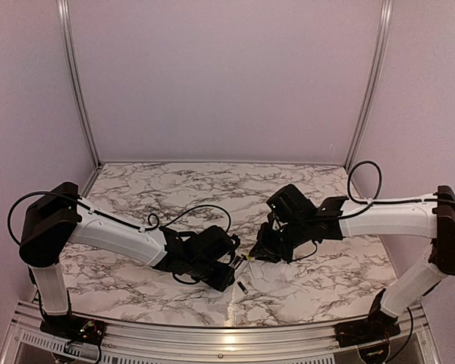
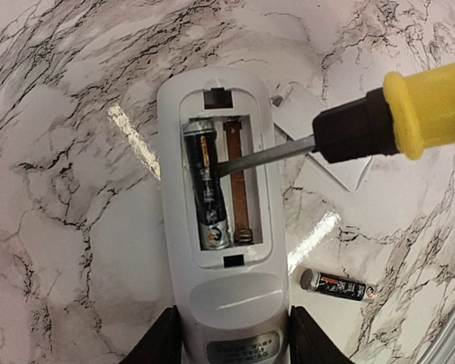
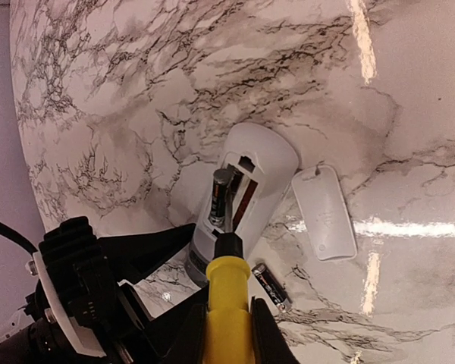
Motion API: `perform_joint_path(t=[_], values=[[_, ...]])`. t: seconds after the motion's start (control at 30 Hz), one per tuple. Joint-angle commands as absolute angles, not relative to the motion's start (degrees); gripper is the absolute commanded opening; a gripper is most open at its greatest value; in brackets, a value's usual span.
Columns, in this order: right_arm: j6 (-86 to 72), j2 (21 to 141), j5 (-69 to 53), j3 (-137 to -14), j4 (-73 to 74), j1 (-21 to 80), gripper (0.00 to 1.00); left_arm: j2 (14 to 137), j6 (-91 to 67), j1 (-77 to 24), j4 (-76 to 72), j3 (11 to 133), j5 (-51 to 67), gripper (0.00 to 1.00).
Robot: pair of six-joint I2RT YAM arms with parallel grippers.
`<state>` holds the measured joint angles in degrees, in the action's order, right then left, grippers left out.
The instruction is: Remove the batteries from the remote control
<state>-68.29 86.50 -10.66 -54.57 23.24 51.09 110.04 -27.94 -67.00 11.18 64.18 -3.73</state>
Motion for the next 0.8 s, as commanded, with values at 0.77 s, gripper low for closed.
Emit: perform_joint_path(t=[0.77], values=[[-57.90, 91.63, -11.92, -64.60, 32.99, 50.64, 0.00, 114.12, -28.77, -66.97, 12.64, 65.83, -2.72, 0.38]])
